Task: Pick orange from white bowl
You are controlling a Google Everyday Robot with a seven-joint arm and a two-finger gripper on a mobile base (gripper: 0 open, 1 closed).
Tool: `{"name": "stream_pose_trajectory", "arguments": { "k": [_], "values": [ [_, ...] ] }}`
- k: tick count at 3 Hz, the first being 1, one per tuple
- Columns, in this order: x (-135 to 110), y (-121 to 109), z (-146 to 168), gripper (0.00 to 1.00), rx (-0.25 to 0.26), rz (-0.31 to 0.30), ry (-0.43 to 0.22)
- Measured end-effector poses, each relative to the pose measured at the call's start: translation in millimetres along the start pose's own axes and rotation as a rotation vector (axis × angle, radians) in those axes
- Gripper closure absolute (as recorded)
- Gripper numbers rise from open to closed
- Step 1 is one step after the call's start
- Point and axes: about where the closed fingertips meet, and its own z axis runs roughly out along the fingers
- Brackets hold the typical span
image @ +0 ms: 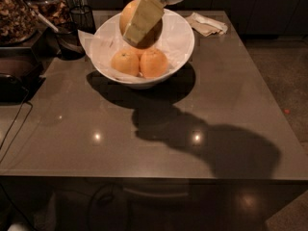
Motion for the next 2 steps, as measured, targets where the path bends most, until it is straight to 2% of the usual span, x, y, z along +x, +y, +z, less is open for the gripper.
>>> {"name": "stream_pose_trajectory", "arguments": {
  "k": [1, 2],
  "values": [
    [14, 37, -10, 1.0, -0.04, 0.045, -0.018],
    [31, 66, -15, 1.0, -0.057, 0.075, -0.037]
  ]
}}
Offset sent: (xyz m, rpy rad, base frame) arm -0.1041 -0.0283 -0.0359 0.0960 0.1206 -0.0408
